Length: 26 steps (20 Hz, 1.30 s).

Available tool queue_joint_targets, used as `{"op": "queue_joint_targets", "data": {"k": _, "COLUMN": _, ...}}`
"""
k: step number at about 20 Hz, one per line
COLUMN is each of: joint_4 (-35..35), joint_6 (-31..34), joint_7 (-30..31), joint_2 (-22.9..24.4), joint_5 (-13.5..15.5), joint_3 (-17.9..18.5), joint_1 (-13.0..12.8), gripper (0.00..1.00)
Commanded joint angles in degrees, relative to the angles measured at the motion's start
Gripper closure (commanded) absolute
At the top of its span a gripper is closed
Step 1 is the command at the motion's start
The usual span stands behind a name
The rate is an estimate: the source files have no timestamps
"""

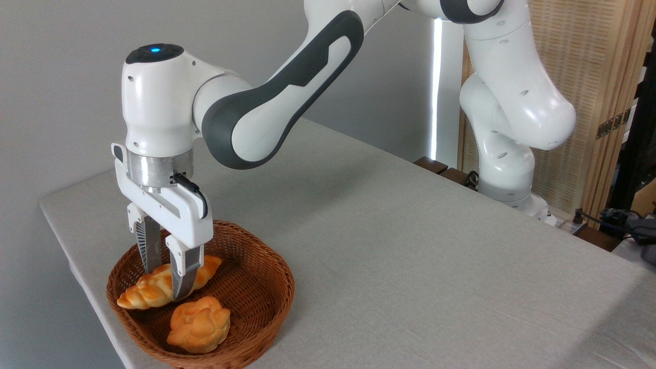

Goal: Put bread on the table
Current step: 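Lift the braided roll out of the basket and carry it beside the basket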

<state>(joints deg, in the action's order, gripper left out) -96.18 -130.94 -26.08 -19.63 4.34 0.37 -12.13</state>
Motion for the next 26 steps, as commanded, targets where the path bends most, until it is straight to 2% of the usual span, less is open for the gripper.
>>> {"op": "queue_joint_targets", "data": {"k": 1, "joint_4": 0.2, "joint_6": -0.29, "joint_7": 0.42, "joint_2": 0.73, "joint_5": -0.74, "joint_3": -0.28, "joint_1": 0.18, "gripper": 0.58}}
{"op": "queue_joint_targets", "data": {"k": 6, "joint_4": 0.2, "joint_6": -0.02, "joint_7": 0.33, "joint_2": 1.78, "joint_5": -0.74, "joint_3": -0.19, "joint_1": 0.27, "gripper": 0.58}}
{"op": "queue_joint_targets", "data": {"k": 11, "joint_4": 0.2, "joint_6": 2.52, "joint_7": 0.42, "joint_2": 7.22, "joint_5": -0.13, "joint_3": 0.16, "joint_1": 0.62, "gripper": 0.56}}
{"op": "queue_joint_targets", "data": {"k": 15, "joint_4": -0.06, "joint_6": 7.43, "joint_7": 0.42, "joint_2": 11.53, "joint_5": -0.04, "joint_3": 0.42, "joint_1": 0.71, "gripper": 0.55}}
{"op": "queue_joint_targets", "data": {"k": 18, "joint_4": -0.59, "joint_6": 13.59, "joint_7": 0.07, "joint_2": 15.13, "joint_5": -0.04, "joint_3": -0.02, "joint_1": 0.62, "gripper": 0.53}}
{"op": "queue_joint_targets", "data": {"k": 26, "joint_4": -9.19, "joint_6": 23.61, "joint_7": 0.16, "joint_2": 23.75, "joint_5": 0.14, "joint_3": -0.99, "joint_1": -0.96, "gripper": 0.53}}
